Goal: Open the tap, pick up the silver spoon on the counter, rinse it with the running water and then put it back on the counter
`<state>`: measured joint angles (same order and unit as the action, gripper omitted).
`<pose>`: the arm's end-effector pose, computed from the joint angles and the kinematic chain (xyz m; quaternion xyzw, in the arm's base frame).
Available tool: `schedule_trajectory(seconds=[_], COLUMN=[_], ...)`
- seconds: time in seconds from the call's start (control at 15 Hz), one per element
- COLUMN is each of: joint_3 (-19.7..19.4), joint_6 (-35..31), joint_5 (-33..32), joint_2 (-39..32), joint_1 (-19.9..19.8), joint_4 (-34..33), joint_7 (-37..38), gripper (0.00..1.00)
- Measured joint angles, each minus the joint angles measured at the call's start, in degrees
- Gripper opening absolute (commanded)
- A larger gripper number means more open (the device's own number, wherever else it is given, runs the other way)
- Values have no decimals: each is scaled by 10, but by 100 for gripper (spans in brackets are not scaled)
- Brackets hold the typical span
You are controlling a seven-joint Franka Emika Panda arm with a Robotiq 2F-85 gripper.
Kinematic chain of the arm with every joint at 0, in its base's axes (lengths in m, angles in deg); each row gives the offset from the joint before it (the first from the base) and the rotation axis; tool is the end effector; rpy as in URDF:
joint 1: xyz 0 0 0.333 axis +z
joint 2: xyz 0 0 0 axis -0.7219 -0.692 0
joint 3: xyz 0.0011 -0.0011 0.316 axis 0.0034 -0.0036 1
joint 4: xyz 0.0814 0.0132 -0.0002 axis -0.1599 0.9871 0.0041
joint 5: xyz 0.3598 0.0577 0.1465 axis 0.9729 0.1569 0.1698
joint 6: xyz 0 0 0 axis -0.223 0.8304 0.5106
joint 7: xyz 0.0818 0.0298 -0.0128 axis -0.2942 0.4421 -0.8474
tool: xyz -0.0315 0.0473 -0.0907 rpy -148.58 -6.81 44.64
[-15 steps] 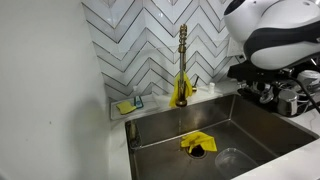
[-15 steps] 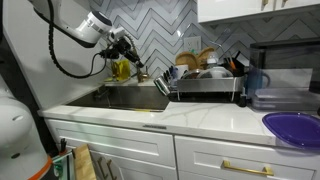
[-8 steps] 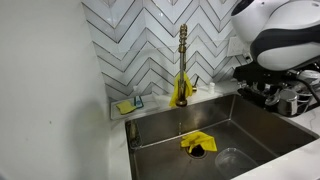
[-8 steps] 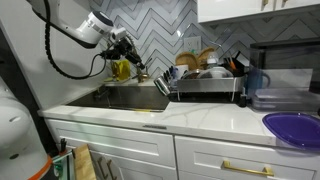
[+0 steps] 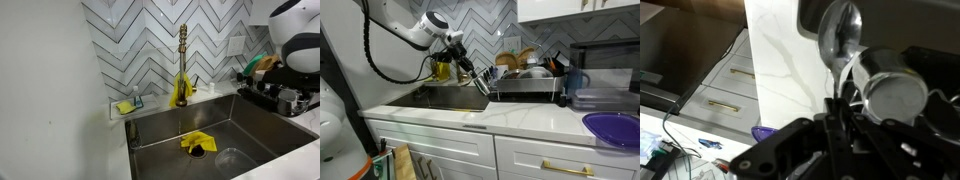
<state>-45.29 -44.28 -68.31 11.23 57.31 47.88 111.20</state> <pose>0.4673 0.1428 0.4569 0.8793 -0.3638 0.2177 0.2172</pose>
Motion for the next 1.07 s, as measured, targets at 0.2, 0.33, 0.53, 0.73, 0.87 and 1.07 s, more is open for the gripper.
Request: schedule_trajectory(seconds=[0.2,0.33,0.53,0.73,0.87,1.07], joint_3=[-17,-28,-35,-34,-34,-36], joint_6=[-30,-57,-73,-73,-73,-73], joint_5=[7,8,8,9,8,3], joint_2=[18,27,32,34,34,26], joint_1=[-22,-39,-52,-51,-52,-73], joint_4=[38,65,82,83,82,84], joint_7=[-39,-44,-45,-45,-45,-45], gripper=[2,7,7,2,2,2])
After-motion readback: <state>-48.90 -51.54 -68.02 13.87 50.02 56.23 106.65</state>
